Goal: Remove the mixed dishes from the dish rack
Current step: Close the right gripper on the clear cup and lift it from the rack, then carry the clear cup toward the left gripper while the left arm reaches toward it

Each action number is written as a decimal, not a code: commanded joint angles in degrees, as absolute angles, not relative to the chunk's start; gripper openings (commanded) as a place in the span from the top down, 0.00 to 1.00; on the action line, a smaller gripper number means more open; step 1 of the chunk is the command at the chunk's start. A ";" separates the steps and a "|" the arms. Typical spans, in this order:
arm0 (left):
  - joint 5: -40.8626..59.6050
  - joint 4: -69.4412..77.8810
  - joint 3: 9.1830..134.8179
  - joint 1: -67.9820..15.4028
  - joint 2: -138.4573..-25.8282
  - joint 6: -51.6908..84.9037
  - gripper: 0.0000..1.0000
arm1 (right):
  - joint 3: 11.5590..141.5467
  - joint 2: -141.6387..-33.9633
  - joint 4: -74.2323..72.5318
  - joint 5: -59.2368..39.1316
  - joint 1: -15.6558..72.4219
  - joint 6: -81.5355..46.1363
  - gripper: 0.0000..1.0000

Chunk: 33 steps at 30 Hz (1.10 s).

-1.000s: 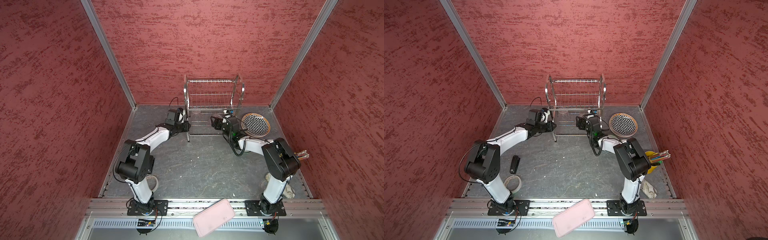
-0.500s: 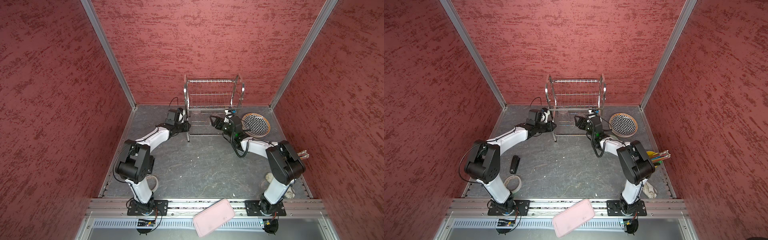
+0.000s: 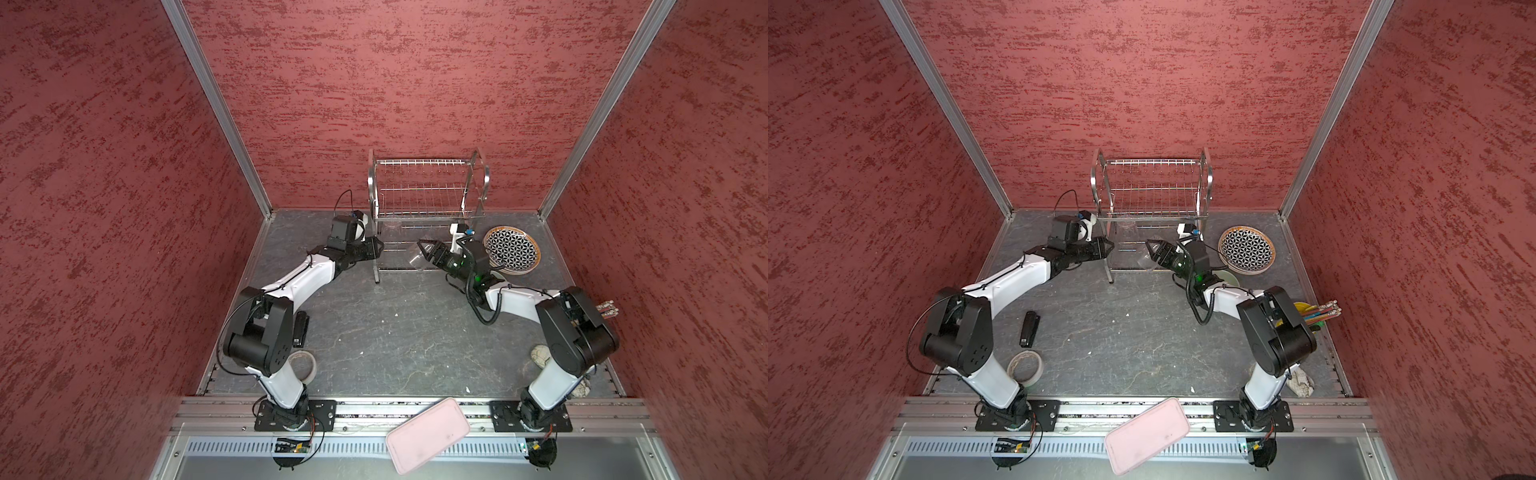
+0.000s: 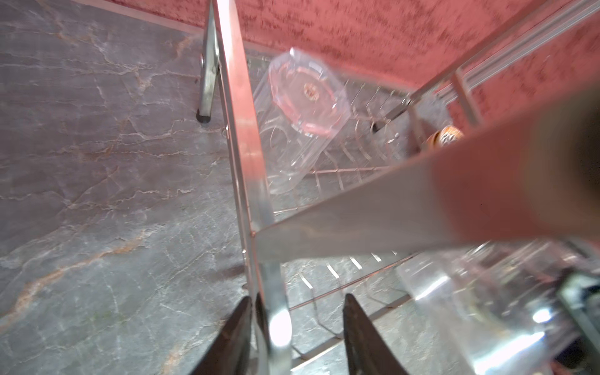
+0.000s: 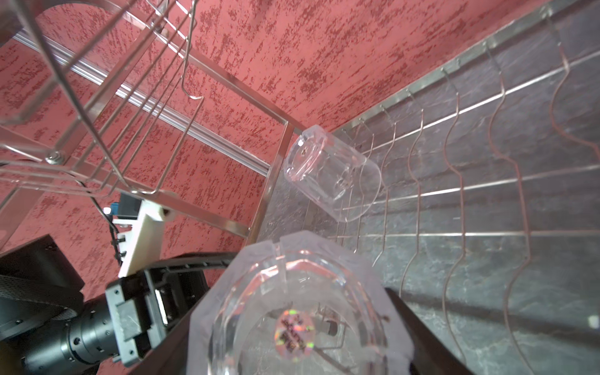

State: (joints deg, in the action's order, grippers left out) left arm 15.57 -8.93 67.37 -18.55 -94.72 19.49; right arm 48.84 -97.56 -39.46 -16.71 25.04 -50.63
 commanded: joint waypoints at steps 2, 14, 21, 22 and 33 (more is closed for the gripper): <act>13.35 -7.82 64.91 -19.60 -89.70 19.54 0.45 | 47.89 -94.00 -45.44 -19.74 25.05 -54.34 0.64; 9.38 -8.44 57.98 -21.75 -80.42 21.09 0.33 | 43.49 -90.59 -49.44 -20.87 25.03 -57.44 0.65; 5.59 -7.35 49.98 -23.50 -69.34 23.09 0.36 | 41.00 -90.04 -55.13 -22.53 25.05 -61.82 0.65; 5.59 -7.42 49.16 -24.02 -67.79 23.39 0.36 | 40.56 -90.16 -56.50 -22.79 25.05 -62.78 0.66; 12.29 0.34 47.08 -33.62 -66.02 27.60 0.24 | 35.61 -89.89 -67.38 -22.38 25.37 -70.33 0.67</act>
State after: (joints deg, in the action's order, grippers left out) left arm 9.08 -4.95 47.70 -32.58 -64.40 25.17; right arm 36.14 -91.79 -61.01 -22.74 25.04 -67.24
